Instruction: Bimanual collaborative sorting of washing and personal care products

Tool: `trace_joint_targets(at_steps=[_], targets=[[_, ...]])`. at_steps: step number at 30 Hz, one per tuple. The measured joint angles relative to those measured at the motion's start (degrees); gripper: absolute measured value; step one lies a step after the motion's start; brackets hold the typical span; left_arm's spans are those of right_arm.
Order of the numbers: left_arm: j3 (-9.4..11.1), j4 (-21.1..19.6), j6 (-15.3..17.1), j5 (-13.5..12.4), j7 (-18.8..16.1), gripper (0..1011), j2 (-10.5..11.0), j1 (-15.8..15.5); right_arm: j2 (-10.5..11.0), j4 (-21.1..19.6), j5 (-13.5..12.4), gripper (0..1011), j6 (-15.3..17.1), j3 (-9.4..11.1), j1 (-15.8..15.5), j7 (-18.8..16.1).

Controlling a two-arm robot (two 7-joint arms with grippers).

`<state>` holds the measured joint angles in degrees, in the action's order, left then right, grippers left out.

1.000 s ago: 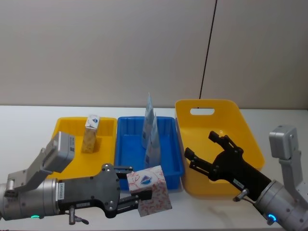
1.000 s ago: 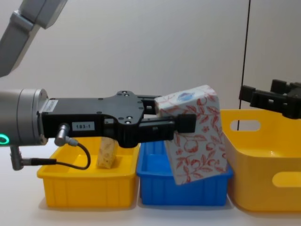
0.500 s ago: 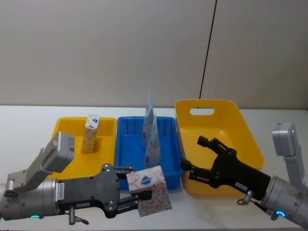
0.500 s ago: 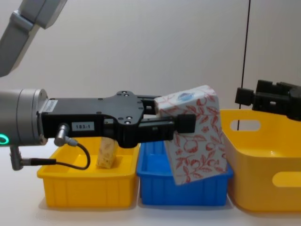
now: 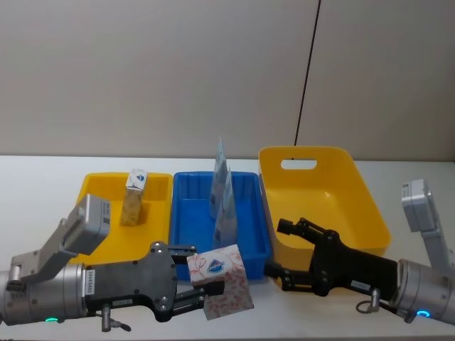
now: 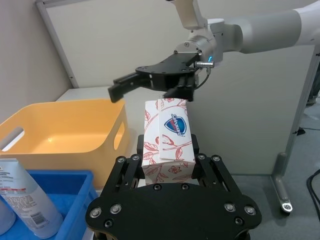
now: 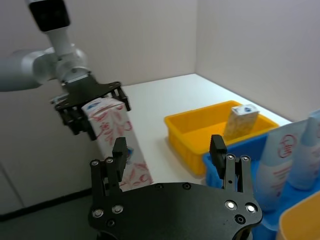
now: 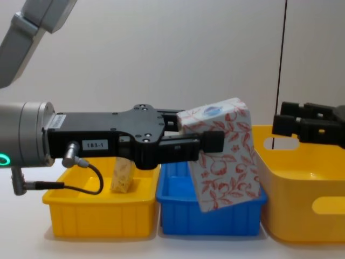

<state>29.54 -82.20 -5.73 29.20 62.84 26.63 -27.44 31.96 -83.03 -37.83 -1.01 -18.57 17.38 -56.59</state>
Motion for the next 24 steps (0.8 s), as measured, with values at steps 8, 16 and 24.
trace_joint_targets(at_steps=[8,16,24], targets=[[0.0,0.0,0.0,0.0,0.0,407,0.0,0.0,0.88,3.74,-1.33,1000,0.23,-2.55,3.62,-8.4],[0.01,0.0,0.0,0.0,0.0,407,0.0,0.0,1.12,8.16,-2.04,1000,0.01,-5.4,7.62,-17.01],[0.0,0.0,0.0,-0.01,0.0,407,0.0,0.0,0.04,13.59,-2.02,1000,-1.54,-8.33,12.2,-24.88]])
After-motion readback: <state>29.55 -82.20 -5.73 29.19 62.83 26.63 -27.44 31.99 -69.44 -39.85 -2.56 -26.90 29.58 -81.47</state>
